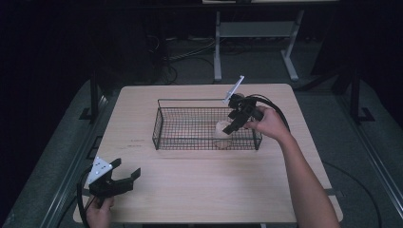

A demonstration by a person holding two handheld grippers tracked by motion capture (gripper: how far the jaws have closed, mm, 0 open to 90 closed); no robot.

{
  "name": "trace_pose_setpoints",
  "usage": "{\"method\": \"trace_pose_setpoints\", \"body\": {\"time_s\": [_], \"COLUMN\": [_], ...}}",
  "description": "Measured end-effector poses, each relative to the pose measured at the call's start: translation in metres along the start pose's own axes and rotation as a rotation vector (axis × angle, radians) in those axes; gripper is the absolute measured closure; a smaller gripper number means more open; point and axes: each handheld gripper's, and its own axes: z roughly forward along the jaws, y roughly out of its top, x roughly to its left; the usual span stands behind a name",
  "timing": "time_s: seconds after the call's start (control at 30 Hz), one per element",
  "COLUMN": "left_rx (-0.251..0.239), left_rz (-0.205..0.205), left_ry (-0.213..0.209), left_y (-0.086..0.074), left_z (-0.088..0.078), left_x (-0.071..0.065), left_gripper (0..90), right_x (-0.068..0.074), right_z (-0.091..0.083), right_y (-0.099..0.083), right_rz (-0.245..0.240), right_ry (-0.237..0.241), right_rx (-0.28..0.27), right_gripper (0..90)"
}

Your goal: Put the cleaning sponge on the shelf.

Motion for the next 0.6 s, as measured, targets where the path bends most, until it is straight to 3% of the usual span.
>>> {"method": "trace_pose_setpoints", "body": {"time_s": [0.6], "left_rx": [0.0], "left_rz": [0.003], "left_ry": [0.001], "left_y": [0.0], "left_z": [0.0], "left_x": [0.0], "left_gripper": [13.9], "right_x": [0.021], "right_z": [-0.009], "right_y": [0.003], "right_rz": [-0.048], "right_ry": [0.0], "right_rx": [0.005], "right_gripper": [21.0]}}
